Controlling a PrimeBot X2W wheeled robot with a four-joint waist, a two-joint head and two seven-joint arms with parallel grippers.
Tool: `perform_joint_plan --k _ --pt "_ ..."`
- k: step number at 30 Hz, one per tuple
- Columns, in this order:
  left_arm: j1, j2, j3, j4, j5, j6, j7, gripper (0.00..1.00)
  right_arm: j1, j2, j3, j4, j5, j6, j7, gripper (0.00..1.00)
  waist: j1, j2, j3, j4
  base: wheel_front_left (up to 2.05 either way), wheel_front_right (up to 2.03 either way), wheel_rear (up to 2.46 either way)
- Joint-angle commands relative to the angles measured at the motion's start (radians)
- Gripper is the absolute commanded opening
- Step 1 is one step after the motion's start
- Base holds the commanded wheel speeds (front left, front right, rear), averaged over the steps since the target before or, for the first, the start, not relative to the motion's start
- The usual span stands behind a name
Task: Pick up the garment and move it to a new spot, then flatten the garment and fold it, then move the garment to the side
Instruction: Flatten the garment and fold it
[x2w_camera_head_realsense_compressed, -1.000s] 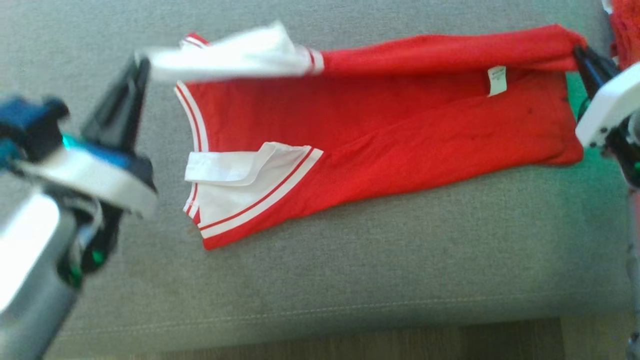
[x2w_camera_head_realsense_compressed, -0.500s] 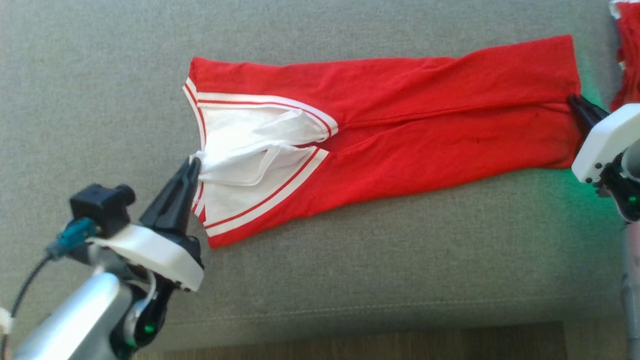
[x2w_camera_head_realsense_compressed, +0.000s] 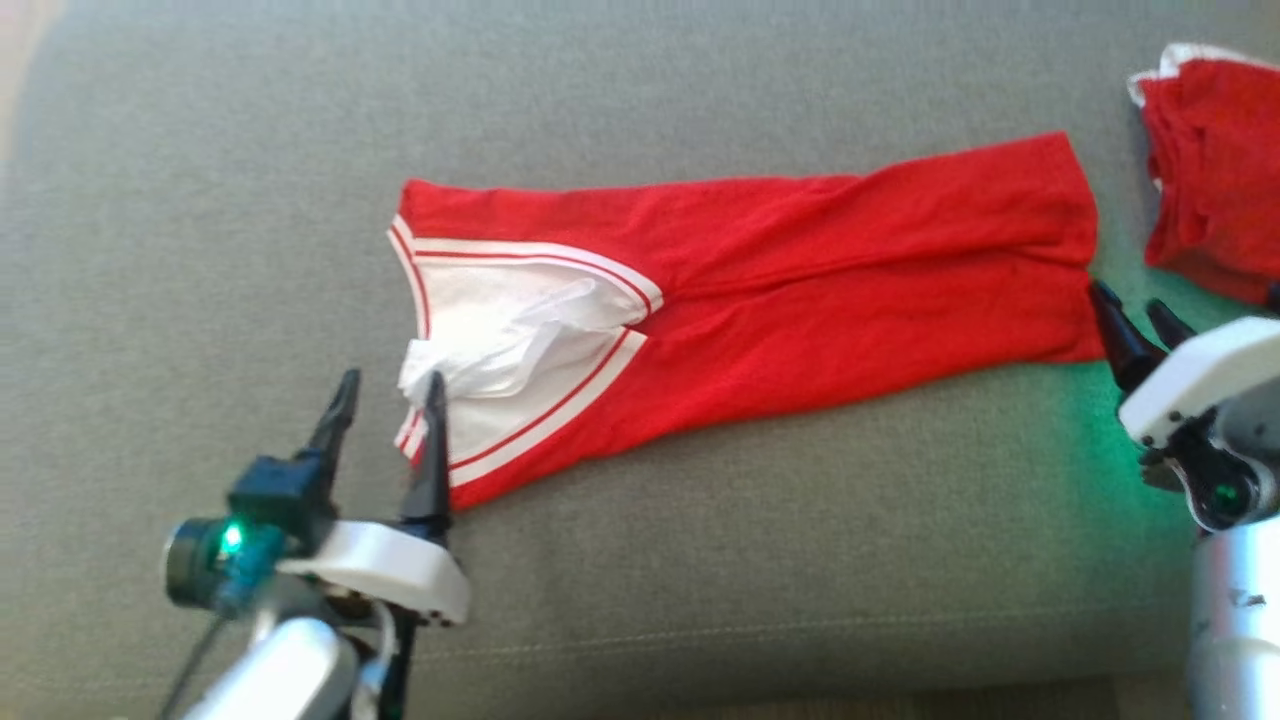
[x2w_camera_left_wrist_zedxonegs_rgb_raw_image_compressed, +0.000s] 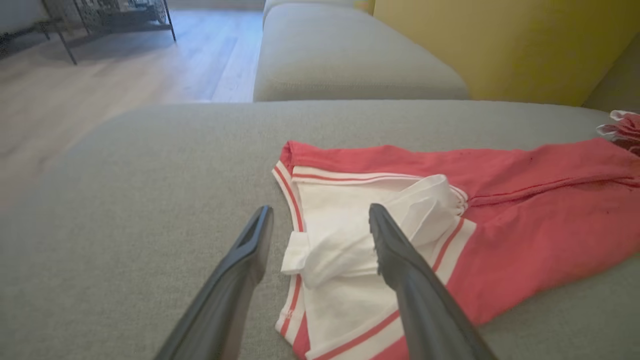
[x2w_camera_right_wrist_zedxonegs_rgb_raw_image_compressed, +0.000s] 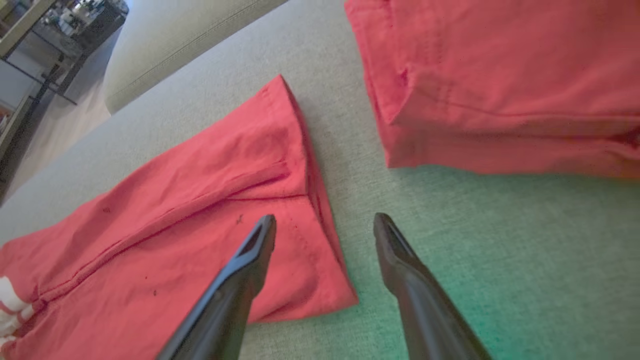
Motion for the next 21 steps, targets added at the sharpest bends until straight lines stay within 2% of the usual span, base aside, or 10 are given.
perform_joint_plan --k 1,4,9,14,19,20,21 --pt "-0.014 0.003 0.032 -0.044 0.052 0.025 -0.012 1.0 -0.041 -0.004 -0.005 -0.01 0.003 0.0 -0.017 1.0 0.0001 -0.0001 -0.027 0.027 0.0 0.0 0.0" --pt "0.004 -0.03 0.009 -0.058 0.111 0.043 -0.013 1.0 -0.066 -0.011 -0.048 0.043 -0.013 0.0 -0.038 1.0 0.0001 -0.0001 -0.045 0.061 0.0 0.0 0.0" --pt "0.034 -0.073 -0.013 -0.062 0.153 0.04 -0.013 1.0 -0.116 -0.027 -0.109 0.148 -0.054 0.0 -0.06 1.0 0.0001 -0.0001 -0.06 0.119 0.0 0.0 0.0" --pt "0.047 -0.093 -0.012 -0.059 0.172 0.028 -0.013 1.0 -0.168 -0.065 -0.166 0.27 -0.169 0.0 -0.092 1.0 0.0001 -0.0001 -0.057 0.161 0.0 0.0 0.0" --pt "0.049 -0.097 -0.001 -0.056 0.181 0.02 -0.013 1.0 -0.208 -0.075 -0.203 0.373 -0.275 0.0 -0.073 1.0 0.0001 -0.0001 -0.055 0.175 0.0 0.0 0.0" --pt "0.05 -0.098 0.002 -0.054 0.183 0.019 -0.013 1.0 -0.214 -0.075 -0.21 0.396 -0.299 0.0 -0.061 0.99 0.0001 -0.0001 -0.055 0.177 0.0 0.0 0.0" --pt "0.051 -0.1 0.004 -0.054 0.184 0.017 -0.013 1.0 -0.22 -0.076 -0.216 0.415 -0.32 0.0 -0.05 0.93 0.0001 -0.0001 -0.056 0.179 0.0 0.0 0.0"
